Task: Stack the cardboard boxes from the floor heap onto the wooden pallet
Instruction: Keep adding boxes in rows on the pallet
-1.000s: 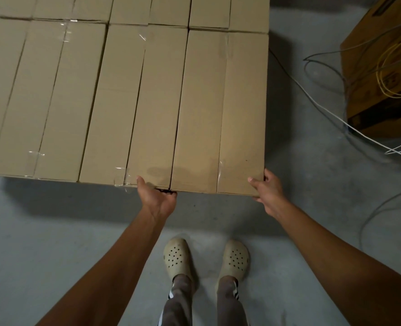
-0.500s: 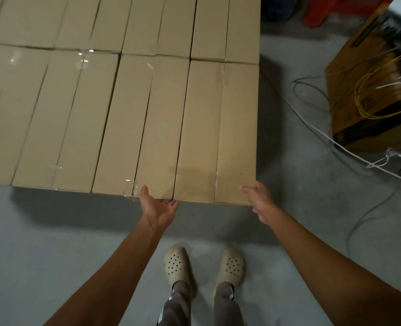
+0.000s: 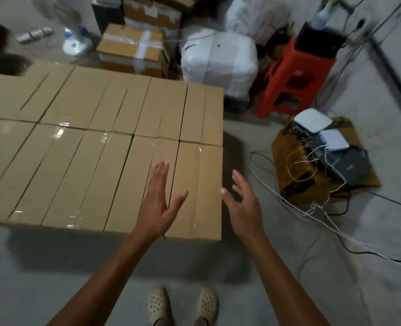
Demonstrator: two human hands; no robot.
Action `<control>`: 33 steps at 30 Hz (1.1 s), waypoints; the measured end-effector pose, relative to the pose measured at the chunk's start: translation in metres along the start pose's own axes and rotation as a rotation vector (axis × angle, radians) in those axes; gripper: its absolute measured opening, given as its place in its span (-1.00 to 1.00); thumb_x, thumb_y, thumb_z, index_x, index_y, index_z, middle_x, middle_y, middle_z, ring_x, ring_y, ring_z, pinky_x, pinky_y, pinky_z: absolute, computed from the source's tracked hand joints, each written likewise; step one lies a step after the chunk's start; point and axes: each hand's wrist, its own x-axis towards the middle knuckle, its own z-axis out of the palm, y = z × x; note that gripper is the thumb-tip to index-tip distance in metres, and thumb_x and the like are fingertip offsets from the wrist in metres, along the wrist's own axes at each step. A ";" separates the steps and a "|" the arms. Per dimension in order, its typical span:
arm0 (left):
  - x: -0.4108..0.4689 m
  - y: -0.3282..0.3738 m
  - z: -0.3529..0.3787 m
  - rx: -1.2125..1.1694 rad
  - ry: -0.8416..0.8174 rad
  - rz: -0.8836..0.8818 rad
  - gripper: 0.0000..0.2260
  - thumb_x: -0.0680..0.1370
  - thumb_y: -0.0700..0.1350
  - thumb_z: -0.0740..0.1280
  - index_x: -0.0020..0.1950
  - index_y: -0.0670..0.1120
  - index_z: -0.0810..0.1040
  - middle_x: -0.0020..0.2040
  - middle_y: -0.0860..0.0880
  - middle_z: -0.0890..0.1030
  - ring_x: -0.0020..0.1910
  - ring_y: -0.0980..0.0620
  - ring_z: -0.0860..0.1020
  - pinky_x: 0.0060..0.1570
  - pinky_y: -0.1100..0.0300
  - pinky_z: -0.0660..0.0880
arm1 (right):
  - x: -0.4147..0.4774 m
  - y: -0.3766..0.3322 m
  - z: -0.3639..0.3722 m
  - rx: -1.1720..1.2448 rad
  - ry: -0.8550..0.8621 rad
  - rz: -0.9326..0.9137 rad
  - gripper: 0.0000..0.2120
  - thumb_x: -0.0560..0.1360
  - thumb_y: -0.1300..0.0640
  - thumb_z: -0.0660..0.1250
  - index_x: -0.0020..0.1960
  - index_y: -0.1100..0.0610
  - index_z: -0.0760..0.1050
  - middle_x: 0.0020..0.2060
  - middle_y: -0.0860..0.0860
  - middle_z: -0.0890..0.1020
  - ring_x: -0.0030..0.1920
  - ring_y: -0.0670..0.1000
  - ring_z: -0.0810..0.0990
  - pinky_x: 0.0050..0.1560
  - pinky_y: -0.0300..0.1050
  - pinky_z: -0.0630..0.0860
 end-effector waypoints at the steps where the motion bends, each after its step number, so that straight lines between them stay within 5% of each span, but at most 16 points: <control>1: -0.003 0.016 -0.013 0.001 0.006 0.034 -0.21 0.53 0.36 0.12 0.65 0.05 -0.05 0.64 0.09 -0.05 0.62 0.12 -0.10 0.52 -0.01 0.02 | -0.012 -0.020 -0.008 0.005 0.016 -0.048 -0.40 0.60 0.02 0.34 0.58 -0.04 0.21 0.53 -0.05 0.33 0.47 -0.04 0.34 0.41 0.01 0.38; 9: -0.059 0.101 -0.094 -0.009 0.063 0.143 -0.24 0.55 0.32 0.15 0.65 0.01 0.02 0.65 -0.01 0.07 0.61 0.04 0.04 0.50 0.01 0.10 | -0.105 -0.107 -0.038 0.066 0.072 -0.262 -0.40 0.59 -0.03 0.35 0.56 0.00 0.24 0.51 -0.02 0.36 0.43 -0.07 0.38 0.18 -0.30 0.39; 13: -0.109 0.104 -0.120 -0.005 0.137 0.144 -0.28 0.57 0.29 0.17 0.64 0.01 0.05 0.64 -0.01 0.11 0.61 0.06 0.08 0.51 -0.03 0.16 | -0.144 -0.107 -0.040 0.052 0.017 -0.375 -0.32 0.48 -0.23 0.28 0.55 -0.06 0.26 0.49 -0.14 0.36 0.39 -0.20 0.39 0.26 -0.12 0.48; 22: -0.249 0.092 -0.155 0.082 0.439 -0.034 -0.32 0.58 0.22 0.22 0.62 0.00 0.13 0.62 0.01 0.16 0.59 0.11 0.11 0.50 0.00 0.18 | -0.208 -0.104 -0.004 0.050 -0.308 -0.524 -0.36 0.47 -0.23 0.27 0.51 -0.10 0.28 0.36 -0.31 0.39 0.35 -0.28 0.40 0.21 -0.25 0.48; 26: -0.307 0.091 -0.173 0.149 0.568 -0.134 -0.35 0.58 0.25 0.20 0.61 0.09 0.10 0.59 0.14 0.14 0.57 0.24 0.11 0.46 0.24 0.14 | -0.237 -0.103 0.029 0.062 -0.461 -0.555 -0.42 0.47 -0.25 0.25 0.46 -0.16 0.30 0.27 -0.42 0.39 0.30 -0.28 0.44 0.16 -0.25 0.48; 33: -0.382 0.059 -0.220 0.200 0.751 -0.320 -0.40 0.58 0.23 0.20 0.58 0.13 0.13 0.52 0.17 0.21 0.52 0.12 0.23 0.42 0.11 0.25 | -0.287 -0.119 0.103 0.058 -0.696 -0.543 -0.54 0.42 -0.31 0.24 0.31 -0.32 0.36 0.23 -0.25 0.52 0.26 -0.30 0.47 0.09 -0.39 0.47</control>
